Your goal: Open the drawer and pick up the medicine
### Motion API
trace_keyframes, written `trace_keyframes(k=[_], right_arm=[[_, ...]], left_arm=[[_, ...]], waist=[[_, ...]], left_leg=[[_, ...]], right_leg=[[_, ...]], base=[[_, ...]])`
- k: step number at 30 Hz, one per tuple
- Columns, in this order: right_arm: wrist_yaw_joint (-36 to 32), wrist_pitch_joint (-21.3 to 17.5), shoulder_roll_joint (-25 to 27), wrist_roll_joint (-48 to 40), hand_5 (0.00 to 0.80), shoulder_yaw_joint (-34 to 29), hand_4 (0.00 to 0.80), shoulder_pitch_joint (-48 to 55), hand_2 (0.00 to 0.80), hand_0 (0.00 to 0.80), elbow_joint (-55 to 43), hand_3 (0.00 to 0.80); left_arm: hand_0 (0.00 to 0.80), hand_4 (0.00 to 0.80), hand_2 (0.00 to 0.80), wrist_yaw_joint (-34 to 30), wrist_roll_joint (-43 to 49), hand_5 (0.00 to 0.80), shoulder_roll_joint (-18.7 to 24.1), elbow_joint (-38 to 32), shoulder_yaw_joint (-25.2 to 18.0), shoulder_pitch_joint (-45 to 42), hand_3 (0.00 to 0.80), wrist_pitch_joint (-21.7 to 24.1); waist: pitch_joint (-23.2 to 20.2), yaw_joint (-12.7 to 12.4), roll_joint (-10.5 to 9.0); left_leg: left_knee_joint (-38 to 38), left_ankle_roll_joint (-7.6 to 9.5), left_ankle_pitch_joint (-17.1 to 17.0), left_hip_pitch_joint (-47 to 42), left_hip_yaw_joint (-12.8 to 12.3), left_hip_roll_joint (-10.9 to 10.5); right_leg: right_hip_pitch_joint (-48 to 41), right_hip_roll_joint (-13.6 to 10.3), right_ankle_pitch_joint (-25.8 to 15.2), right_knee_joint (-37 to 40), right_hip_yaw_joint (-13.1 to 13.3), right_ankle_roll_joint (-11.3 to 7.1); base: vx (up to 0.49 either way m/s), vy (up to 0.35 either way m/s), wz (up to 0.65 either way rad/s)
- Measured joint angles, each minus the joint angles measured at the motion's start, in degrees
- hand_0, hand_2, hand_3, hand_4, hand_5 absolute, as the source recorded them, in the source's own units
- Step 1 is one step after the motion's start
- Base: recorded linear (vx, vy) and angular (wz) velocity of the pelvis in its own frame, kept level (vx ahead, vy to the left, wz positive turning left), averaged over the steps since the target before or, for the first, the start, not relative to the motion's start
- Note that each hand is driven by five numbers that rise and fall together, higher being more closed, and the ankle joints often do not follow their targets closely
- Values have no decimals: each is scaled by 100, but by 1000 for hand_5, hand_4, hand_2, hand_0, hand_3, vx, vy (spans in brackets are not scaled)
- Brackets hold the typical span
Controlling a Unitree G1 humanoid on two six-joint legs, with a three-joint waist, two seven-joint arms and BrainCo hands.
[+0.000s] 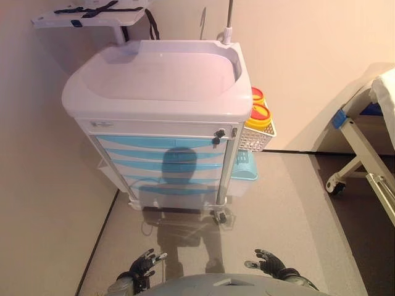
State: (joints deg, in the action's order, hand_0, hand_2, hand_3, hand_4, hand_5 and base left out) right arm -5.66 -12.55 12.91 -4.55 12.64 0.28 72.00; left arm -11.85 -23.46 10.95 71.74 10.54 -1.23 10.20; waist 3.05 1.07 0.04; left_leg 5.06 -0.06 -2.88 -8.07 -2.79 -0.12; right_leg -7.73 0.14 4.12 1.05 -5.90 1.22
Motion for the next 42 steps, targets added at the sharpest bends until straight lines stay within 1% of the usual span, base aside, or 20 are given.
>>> trace_keyframes(k=[4,21,35,42], right_arm=[[0,0,2,0,0,-2,0,-2,0,0,0,0],[-6,-3,6,0,0,-15,0,-3,0,0,0,0],[-24,-3,13,-1,0,-17,0,3,0,0,0,0],[-28,-17,13,-14,0,-24,0,14,0,0,0,0]], left_arm=[[0,0,0,-112,0,0,1,-2,0,4,0,5],[0,0,0,-120,-10,0,6,-3,-20,18,0,5],[0,0,0,-59,-7,0,55,-3,-24,37,0,15],[0,0,0,143,-7,0,65,0,-24,22,0,15]], waist=[[19,1,2],[80,3,3],[186,7,-8],[195,21,-8]], left_leg=[[0,0,0,0,0,0],[0,-1,0,0,1,0],[0,-1,1,1,5,-2],[1,0,1,29,8,-2]], right_leg=[[0,0,0,1,1,1],[-1,0,0,0,0,1],[-1,-1,-1,-1,-1,1],[20,-1,-1,0,0,2]], base=[[0,0,0],[0,0,0],[0,0,0],[0,0,0]])
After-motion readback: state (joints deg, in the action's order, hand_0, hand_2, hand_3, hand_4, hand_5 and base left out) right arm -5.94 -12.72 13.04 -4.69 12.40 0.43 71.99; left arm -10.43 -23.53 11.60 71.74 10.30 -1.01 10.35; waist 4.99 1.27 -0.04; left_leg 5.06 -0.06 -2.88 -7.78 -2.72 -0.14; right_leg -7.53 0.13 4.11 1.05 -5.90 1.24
